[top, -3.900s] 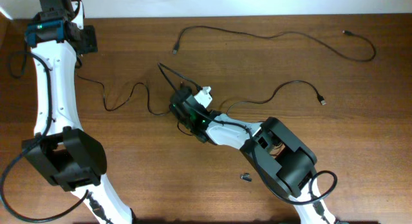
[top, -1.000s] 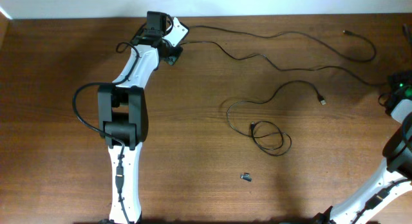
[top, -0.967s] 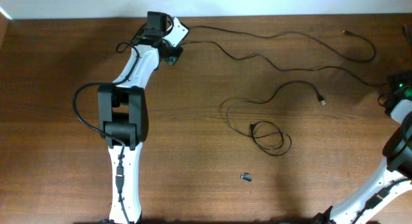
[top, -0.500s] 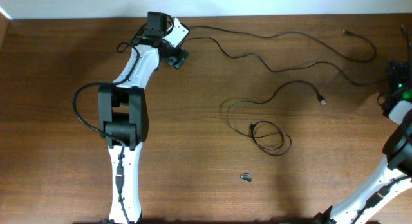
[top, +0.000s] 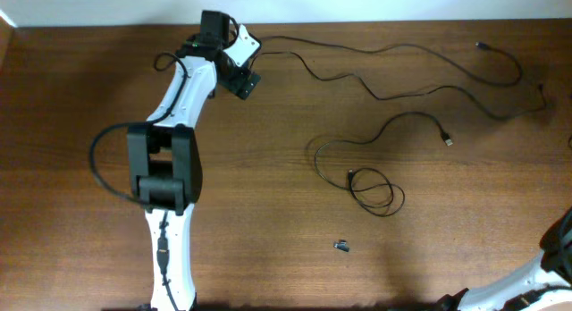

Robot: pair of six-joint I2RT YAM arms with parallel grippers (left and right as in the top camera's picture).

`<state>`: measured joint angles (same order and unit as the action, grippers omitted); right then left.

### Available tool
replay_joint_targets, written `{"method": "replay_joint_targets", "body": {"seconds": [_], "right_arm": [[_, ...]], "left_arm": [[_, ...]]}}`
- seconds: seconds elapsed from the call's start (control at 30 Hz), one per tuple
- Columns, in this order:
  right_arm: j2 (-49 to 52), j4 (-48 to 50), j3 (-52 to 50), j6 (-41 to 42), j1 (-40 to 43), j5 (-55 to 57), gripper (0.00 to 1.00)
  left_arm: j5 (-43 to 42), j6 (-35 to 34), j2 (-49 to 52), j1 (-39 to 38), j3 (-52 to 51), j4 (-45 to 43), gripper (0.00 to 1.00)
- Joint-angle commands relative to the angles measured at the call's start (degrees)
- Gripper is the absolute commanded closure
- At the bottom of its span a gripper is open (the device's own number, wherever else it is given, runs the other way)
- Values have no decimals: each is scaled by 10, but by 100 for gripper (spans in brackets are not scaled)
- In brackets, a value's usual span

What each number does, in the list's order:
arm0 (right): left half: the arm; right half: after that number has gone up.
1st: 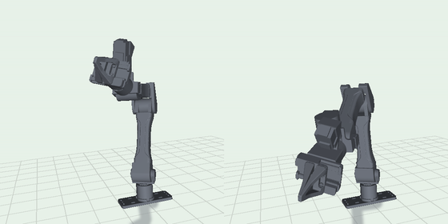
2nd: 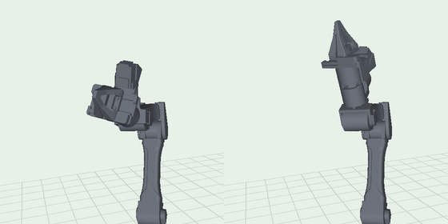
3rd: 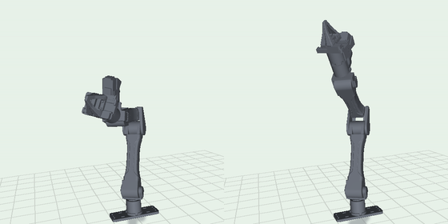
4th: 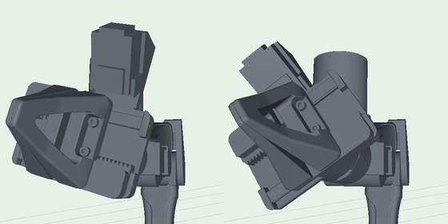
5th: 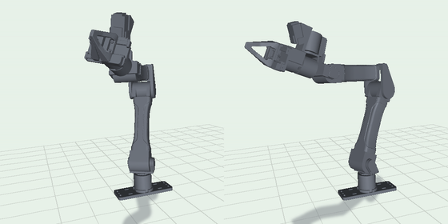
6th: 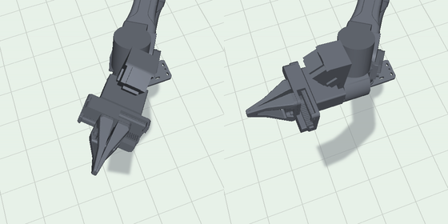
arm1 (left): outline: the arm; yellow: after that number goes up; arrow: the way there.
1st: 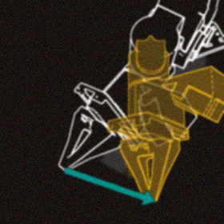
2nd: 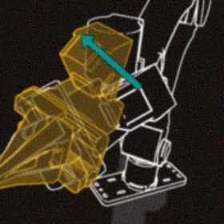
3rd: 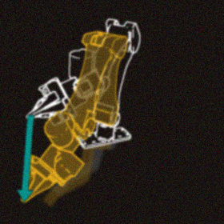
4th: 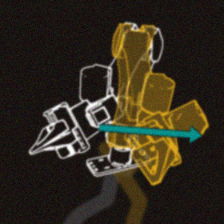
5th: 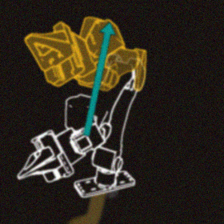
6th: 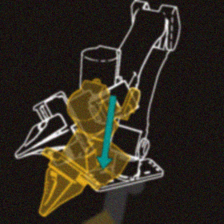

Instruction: Untangle cables

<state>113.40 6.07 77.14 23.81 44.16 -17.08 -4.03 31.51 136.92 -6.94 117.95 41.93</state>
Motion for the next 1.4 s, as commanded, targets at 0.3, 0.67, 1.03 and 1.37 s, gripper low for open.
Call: {"method": "replay_joint_targets", "body": {"seconds": [0.3,0.67,1.03,1.37], "right_arm": [[-169,-374,8,-74,-134,-107,1],[-176,-514,8,-71,-405,100,1],[-161,-495,1,57,-412,78,1],[-146,-487,-1,59,-413,78,1]], "left_arm": [[-12,3,-235,-59,5,229,1],[-145,3,-234,-117,-5,272,1],[-222,3,-234,-143,-224,88,1],[-221,3,-234,-207,-345,-45,1]]}}
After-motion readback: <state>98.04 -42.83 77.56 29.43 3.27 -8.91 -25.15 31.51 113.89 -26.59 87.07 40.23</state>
